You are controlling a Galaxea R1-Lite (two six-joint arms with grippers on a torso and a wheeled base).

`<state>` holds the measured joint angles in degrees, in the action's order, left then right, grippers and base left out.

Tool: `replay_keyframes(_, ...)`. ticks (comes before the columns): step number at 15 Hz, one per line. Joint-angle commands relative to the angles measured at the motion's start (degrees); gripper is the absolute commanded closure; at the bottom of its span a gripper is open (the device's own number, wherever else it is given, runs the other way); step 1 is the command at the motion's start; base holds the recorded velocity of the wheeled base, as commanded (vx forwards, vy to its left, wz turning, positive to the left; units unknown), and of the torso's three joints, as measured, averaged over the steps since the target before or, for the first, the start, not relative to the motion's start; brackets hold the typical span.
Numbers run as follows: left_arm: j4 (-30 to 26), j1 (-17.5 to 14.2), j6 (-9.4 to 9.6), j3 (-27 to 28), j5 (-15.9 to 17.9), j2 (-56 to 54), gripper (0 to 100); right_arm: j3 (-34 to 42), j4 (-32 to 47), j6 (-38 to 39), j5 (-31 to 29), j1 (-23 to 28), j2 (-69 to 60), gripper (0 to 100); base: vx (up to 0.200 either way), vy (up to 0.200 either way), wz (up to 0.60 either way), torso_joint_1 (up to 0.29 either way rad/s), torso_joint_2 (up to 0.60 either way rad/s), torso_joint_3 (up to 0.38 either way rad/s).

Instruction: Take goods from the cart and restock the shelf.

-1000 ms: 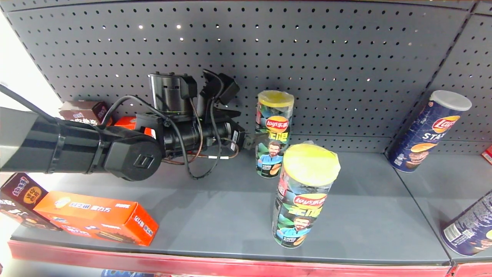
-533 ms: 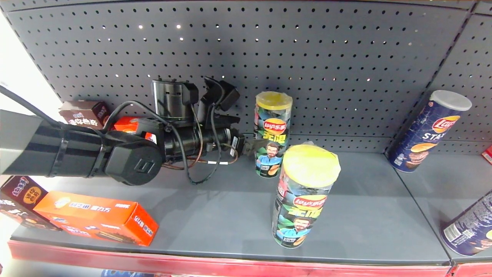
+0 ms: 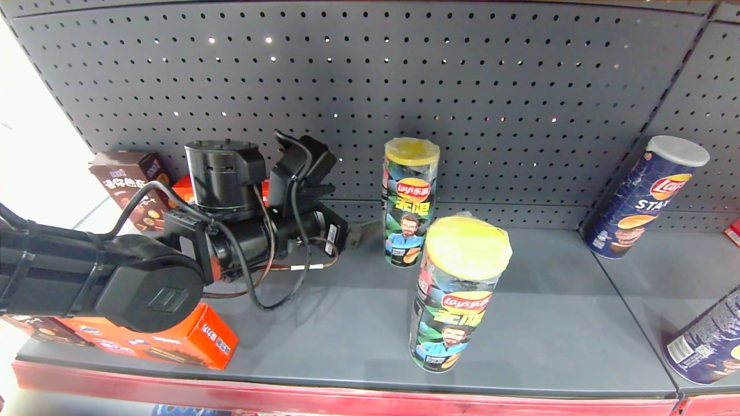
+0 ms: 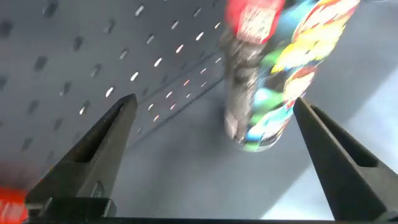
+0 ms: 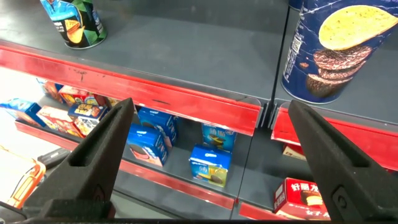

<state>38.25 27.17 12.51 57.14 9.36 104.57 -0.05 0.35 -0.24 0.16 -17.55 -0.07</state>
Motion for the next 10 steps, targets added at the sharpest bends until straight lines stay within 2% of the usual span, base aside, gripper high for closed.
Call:
replay_keyframes(1, 0.2, 0.2, 0.06, -1.8, -1.4, -1.0, 0, 0.0, 0.0, 0.0, 0.0, 0.0, 0.1, 0, 0.000, 0.000, 0.00, 0.000, 0.00, 0.000)
replay_keyframes(2, 0.2, 0.2, 0.15, -1.6, -2.4, -0.9, 0, 0.0, 0.1, 0.0, 0.0, 0.0, 0.1, 0, 0.000, 0.000, 0.00, 0.000, 0.00, 0.000)
replay_keyframes(3, 0.4, 0.2, 0.68, -0.9, -5.9, 0.0, 0, 0.0, 0.1, 0.0, 0.0, 0.0, 0.1, 0, 0.000, 0.000, 0.00, 0.000, 0.00, 0.000)
replay_keyframes(4, 0.9, 0.1, 0.76, -0.4, -7.7, 1.5, 0, 0.0, 0.1, 0.0, 0.0, 0.0, 0.1, 0, 0.000, 0.000, 0.00, 0.000, 0.00, 0.000)
replay_keyframes(6, 2.0, -0.4, 0.76, 0.5, -9.7, 4.3, 0, 0.0, 0.1, 0.0, 0.0, 0.0, 0.1, 0, 0.000, 0.000, 0.00, 0.000, 0.00, 0.000)
replay_keyframes(10, 2.0, -0.3, 0.50, 5.0, -10.5, 10.0, 0, 0.0, 0.0, 0.0, 0.0, 0.0, 0.1, 0, 0.000, 0.000, 0.00, 0.000, 0.00, 0.000)
